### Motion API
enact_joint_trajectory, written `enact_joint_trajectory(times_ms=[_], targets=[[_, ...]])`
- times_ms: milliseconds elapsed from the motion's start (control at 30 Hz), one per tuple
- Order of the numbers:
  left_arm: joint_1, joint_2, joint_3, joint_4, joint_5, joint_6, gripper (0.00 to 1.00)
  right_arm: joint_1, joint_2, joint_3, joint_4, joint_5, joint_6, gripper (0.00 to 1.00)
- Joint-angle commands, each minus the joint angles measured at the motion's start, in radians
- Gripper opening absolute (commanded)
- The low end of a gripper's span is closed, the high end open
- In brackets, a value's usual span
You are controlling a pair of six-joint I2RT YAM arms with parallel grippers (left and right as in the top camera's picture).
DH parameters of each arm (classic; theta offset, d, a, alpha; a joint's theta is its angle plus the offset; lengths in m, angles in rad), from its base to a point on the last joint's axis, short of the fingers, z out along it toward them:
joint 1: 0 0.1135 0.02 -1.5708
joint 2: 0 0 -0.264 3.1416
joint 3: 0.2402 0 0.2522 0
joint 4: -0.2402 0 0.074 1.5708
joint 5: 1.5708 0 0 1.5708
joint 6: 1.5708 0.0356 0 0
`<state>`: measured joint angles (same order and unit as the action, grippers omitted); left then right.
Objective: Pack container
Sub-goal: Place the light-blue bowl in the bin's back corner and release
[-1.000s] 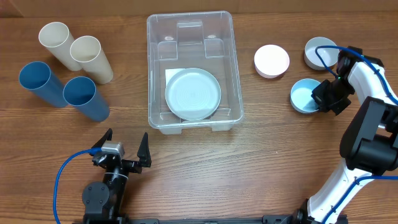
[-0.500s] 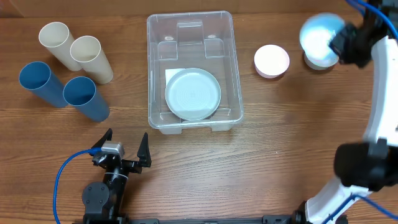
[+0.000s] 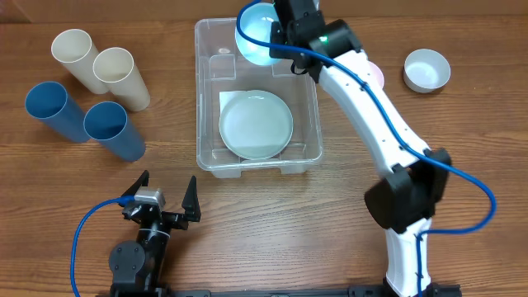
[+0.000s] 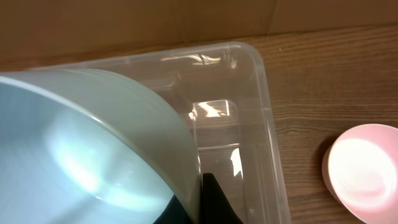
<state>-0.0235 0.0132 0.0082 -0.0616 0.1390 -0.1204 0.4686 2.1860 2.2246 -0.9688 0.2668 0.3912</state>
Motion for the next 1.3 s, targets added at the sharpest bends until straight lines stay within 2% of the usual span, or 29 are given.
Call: enact_joint_trajectory(times_ms=[0, 267, 333, 400, 700, 767, 833, 900, 1267], targets=[[0.010, -0.008, -0.003, -0.002, 0.011, 0.008, 1.00, -0.022, 0.059, 0.002, 0.032, 0.037, -0.003, 0.04], [0.010, -0.008, -0.003, -0.002, 0.010, 0.008, 1.00, -0.045, 0.181, 0.002, 0.093, 0.040, -0.003, 0.05], [0.010, -0.008, -0.003, -0.002, 0.010, 0.008, 1.00, -0.048, 0.197, 0.002, 0.098, 0.040, -0.004, 0.14], [0.010, -0.008, -0.003, -0.002, 0.011, 0.008, 1.00, -0.051, 0.197, 0.002, 0.105, 0.048, -0.008, 0.16], [0.010, -0.008, -0.003, -0.002, 0.011, 0.008, 1.00, -0.045, 0.193, 0.010, 0.084, 0.041, -0.060, 0.17], [0.010, -0.008, -0.003, -0.002, 0.011, 0.008, 1.00, -0.032, 0.183, 0.047, 0.036, -0.022, -0.098, 0.19], [0.010, -0.008, -0.003, -0.002, 0.011, 0.008, 1.00, -0.008, 0.178, 0.103, -0.017, -0.132, -0.167, 0.28], [0.010, -0.008, -0.003, -0.002, 0.011, 0.008, 1.00, 0.031, 0.179, 0.119, -0.026, -0.248, -0.245, 0.30], [0.010, -0.008, -0.003, -0.002, 0.011, 0.008, 1.00, 0.070, 0.244, 0.087, 0.078, -0.367, -0.269, 0.30]])
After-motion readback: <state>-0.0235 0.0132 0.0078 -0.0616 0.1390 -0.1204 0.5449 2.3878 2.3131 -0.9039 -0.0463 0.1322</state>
